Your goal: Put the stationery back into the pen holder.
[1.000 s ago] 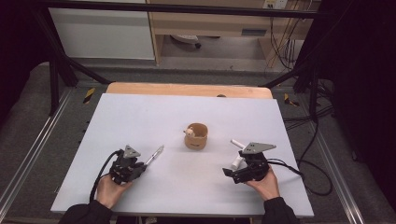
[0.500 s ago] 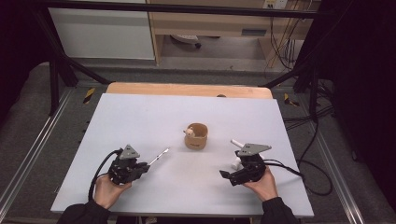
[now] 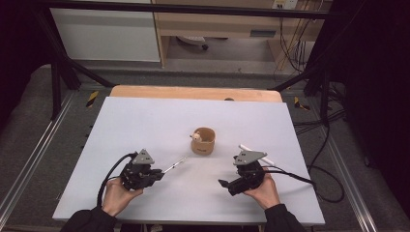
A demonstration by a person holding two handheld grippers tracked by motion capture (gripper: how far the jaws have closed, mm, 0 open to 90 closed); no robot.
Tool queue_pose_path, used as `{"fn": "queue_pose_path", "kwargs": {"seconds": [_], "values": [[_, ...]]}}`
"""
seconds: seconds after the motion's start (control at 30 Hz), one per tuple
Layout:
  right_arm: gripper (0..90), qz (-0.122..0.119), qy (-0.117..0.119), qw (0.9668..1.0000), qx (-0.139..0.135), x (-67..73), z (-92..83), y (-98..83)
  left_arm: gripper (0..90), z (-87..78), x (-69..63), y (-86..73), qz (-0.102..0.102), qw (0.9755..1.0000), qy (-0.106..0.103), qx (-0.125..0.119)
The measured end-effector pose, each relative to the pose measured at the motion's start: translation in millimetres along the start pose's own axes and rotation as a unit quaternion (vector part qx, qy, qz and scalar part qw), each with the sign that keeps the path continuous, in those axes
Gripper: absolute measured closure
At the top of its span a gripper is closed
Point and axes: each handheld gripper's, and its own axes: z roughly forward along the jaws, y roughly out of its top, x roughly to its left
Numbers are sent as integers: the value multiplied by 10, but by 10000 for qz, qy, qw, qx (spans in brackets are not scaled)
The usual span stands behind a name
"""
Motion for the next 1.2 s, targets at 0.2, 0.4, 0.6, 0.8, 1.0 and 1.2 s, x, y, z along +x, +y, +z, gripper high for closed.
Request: {"fn": "queue_pose_path", "kwargs": {"seconds": [0.2,0.4,0.6,0.8,1.0,1.2], "values": [[19,-288,66,9996,51,116,83,90,797,45,-116,104,274,9994,-193,98],[25,-513,122,9985,114,209,147,140,797,133,-197,236,419,9983,-384,152],[42,-867,66,9961,167,290,202,208,797,211,-268,380,571,9964,-563,283],[79,-1198,66,9925,223,356,239,287,797,265,-312,504,691,9951,-599,370],[185,-1667,40,9857,222,432,263,328,797,309,-352,603,818,9931,-675,501],[273,-2075,0,9779,261,479,298,353,797,340,-398,694,904,9911,-784,583]]}}
